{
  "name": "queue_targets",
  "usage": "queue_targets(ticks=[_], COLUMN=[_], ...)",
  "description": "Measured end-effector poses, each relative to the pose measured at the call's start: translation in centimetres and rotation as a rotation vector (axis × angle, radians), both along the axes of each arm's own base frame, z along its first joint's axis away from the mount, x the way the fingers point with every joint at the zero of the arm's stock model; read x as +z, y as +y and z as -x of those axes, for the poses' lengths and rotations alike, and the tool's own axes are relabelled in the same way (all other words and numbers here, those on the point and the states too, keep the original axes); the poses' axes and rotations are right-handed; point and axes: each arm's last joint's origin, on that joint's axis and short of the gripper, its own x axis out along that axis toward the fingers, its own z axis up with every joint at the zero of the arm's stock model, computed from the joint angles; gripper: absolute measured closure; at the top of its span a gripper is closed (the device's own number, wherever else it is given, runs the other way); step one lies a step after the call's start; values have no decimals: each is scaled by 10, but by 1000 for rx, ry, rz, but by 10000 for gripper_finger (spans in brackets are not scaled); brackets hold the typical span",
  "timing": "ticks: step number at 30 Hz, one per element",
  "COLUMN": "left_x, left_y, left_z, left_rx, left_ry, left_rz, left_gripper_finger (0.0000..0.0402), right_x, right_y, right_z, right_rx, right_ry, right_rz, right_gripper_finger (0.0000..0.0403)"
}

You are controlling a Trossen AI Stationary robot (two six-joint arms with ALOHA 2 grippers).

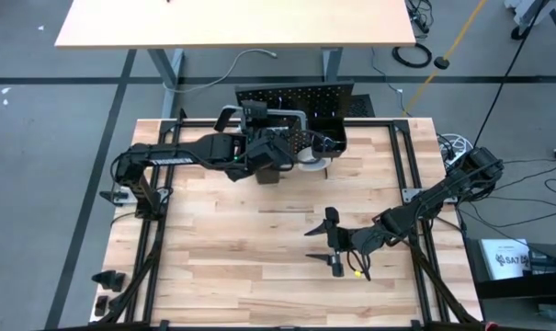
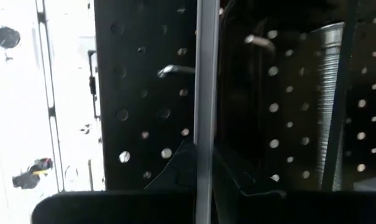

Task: Hang tools onto peg board
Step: Hang the hacksaw on the pegboard

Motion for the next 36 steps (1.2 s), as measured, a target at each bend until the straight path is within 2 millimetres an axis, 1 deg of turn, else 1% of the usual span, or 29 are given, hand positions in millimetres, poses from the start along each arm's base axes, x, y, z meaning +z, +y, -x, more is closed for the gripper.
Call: queue_targets(ticks=[5, 11, 28, 36], left_x=[-2, 0, 1, 1], left_y=[-6, -11, 0, 0], left_z=[-2, -4, -5, -5], left_rx=[-55, -69, -47, -50], left_ry=[16, -10, -40, -41], left_rz=[32, 32, 37, 40], left_gripper_finger=[385, 385, 384, 369], right_x=[0, 0, 1, 1], right_y=[0, 0, 0, 0], right_z=[0, 0, 0, 0], right_rx=[0, -1, 0, 0], right_ry=[0, -1, -8, -8], right_rz=[-1, -3, -2, -2], right_gripper_finger=[135, 135, 135, 135])
